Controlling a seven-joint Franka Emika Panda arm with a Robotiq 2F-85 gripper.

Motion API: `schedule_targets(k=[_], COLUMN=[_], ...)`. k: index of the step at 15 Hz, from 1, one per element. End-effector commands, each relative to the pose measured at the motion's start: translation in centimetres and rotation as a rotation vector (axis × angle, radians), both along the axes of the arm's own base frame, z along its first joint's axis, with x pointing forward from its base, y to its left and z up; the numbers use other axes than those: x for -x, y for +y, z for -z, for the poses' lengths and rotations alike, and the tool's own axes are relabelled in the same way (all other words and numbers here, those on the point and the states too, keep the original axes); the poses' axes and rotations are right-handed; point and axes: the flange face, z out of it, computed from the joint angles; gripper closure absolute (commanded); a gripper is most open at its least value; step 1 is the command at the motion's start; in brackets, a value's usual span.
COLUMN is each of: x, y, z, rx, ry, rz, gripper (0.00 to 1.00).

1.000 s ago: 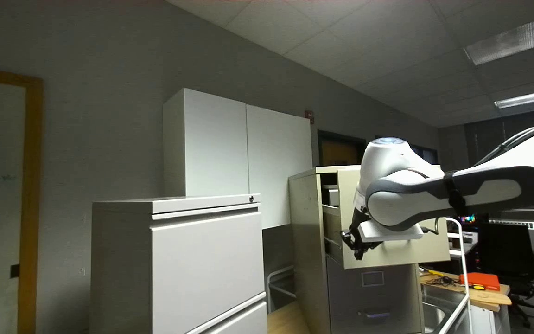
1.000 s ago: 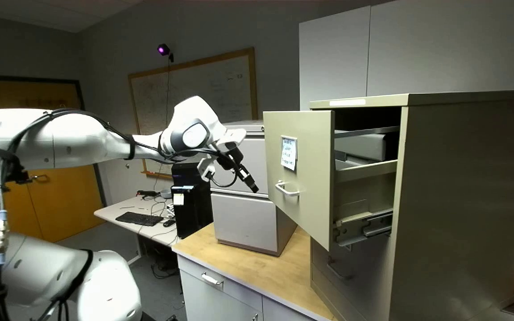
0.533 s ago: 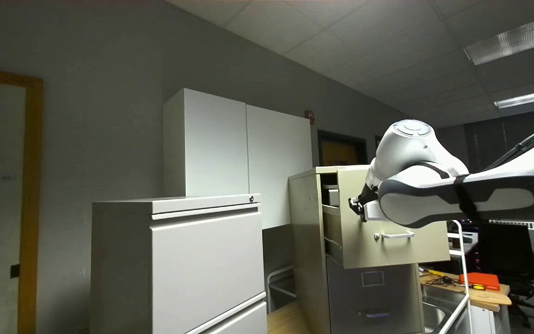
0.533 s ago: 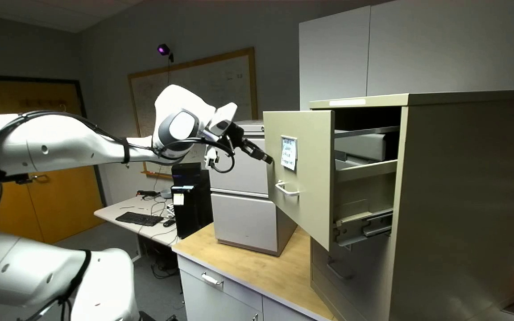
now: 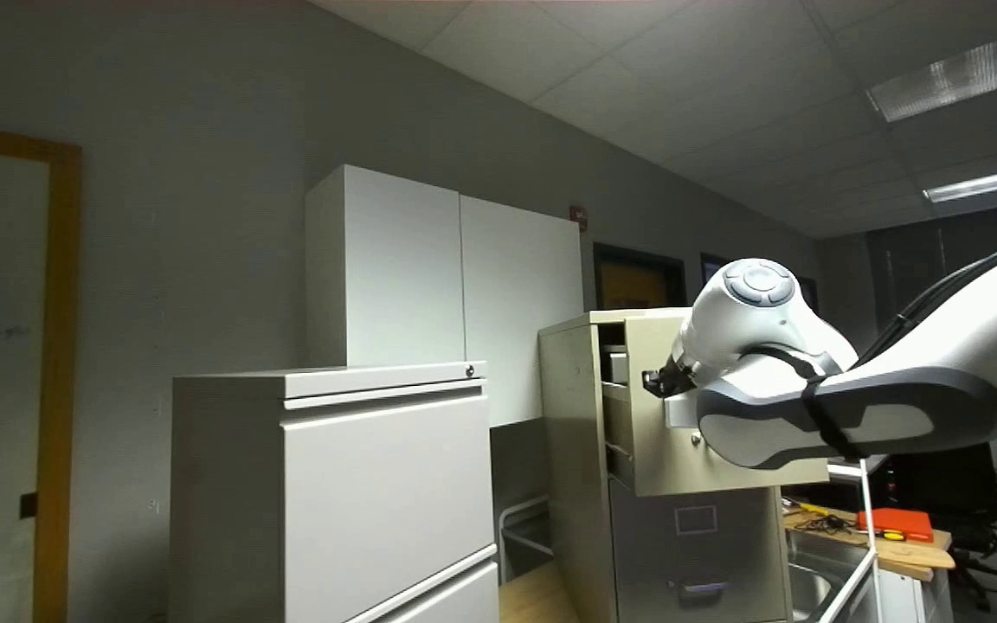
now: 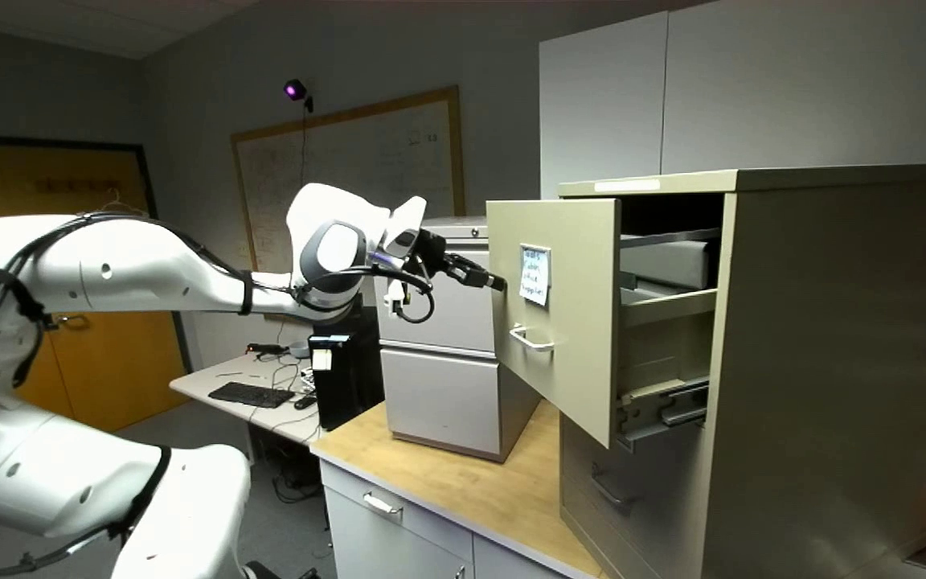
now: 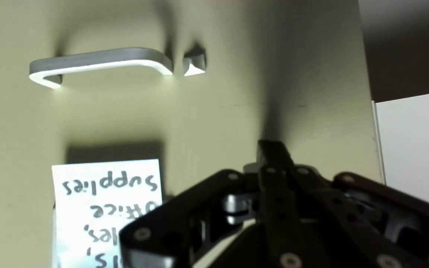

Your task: Close the top drawer of the file cabinet

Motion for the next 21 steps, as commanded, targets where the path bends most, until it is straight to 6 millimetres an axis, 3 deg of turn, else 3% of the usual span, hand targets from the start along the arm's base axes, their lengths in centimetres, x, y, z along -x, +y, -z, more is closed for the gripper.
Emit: schedule_targets(k=[1,13,21], x=[-4.8,-14.8,-18.9], y=[-2.4,-7.7,-10.2], z=[0.2,-1.1,-2.9], rx=[-0.034,-0.17,-0.263], ry=[-0.002,0.125,0.22], rz=[-0.015,0.027,0.09], gripper=[1.0,1.0,1.0])
